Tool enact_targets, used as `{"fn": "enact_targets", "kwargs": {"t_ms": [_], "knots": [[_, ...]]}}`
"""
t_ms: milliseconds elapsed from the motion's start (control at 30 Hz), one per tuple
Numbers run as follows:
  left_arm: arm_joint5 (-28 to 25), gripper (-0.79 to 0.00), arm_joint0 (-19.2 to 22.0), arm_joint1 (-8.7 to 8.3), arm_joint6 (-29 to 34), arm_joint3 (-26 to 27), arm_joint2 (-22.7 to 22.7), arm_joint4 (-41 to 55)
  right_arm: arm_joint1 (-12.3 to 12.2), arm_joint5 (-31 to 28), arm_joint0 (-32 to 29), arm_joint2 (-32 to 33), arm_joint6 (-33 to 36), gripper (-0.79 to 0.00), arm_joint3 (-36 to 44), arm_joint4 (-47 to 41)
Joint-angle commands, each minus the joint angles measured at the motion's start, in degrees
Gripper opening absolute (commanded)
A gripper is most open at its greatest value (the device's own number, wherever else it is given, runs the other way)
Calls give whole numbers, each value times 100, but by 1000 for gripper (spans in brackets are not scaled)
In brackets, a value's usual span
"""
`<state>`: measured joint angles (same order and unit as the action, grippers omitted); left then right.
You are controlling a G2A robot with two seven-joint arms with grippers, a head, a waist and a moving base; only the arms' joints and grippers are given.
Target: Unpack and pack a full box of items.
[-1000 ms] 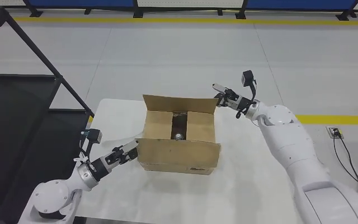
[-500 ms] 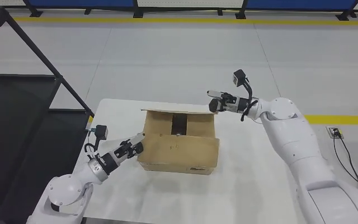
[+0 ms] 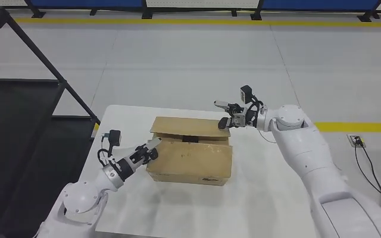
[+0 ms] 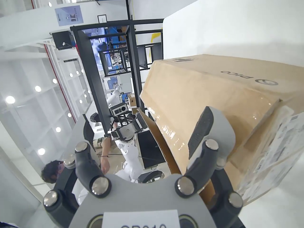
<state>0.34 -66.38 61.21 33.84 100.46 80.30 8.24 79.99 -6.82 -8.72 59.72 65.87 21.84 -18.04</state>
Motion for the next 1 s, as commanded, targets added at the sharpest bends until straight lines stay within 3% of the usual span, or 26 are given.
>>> {"fn": "enact_targets", "kwargs": {"t_ms": [0,267,967], "knots": [[37,0,84,14,-52,-47,-87,-49,5,24,18,-23,-64,0,-15,62],[140,0,433,78,-248,-299,-446,-307,5,24,18,-23,-64,0,-15,62],[213,0,721,178,-503,-656,-754,-549,-454,1490,-1336,419,-47,0,2568,432]]}}
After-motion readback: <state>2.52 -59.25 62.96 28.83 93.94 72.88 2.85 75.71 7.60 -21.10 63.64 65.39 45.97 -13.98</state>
